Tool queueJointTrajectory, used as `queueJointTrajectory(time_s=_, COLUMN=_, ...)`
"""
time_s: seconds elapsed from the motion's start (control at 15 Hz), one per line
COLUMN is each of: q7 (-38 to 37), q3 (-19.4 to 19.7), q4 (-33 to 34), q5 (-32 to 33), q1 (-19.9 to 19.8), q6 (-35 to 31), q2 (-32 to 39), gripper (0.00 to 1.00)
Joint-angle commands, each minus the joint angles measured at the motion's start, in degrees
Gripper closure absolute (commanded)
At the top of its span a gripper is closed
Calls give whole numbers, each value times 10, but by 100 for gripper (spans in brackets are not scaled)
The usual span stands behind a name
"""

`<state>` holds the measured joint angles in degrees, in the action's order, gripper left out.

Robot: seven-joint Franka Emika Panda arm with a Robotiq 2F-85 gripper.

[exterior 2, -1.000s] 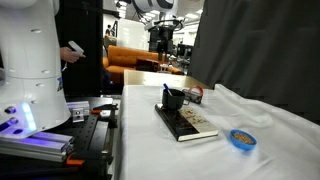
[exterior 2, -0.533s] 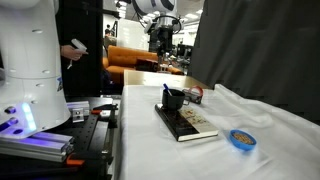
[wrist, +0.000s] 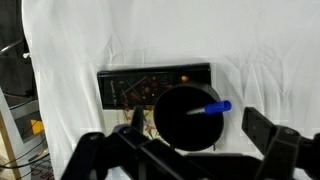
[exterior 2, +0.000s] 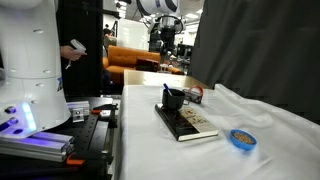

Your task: Remove the blue marker from the black mug and put it on the left side of the table

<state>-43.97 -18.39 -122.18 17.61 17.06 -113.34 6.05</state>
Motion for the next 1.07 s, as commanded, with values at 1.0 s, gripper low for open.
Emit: queueJointTrajectory(time_s=1.0, q7=-57, q3=14, q4=39, q5=23, q1=23, q6=101, q2=23, gripper=0)
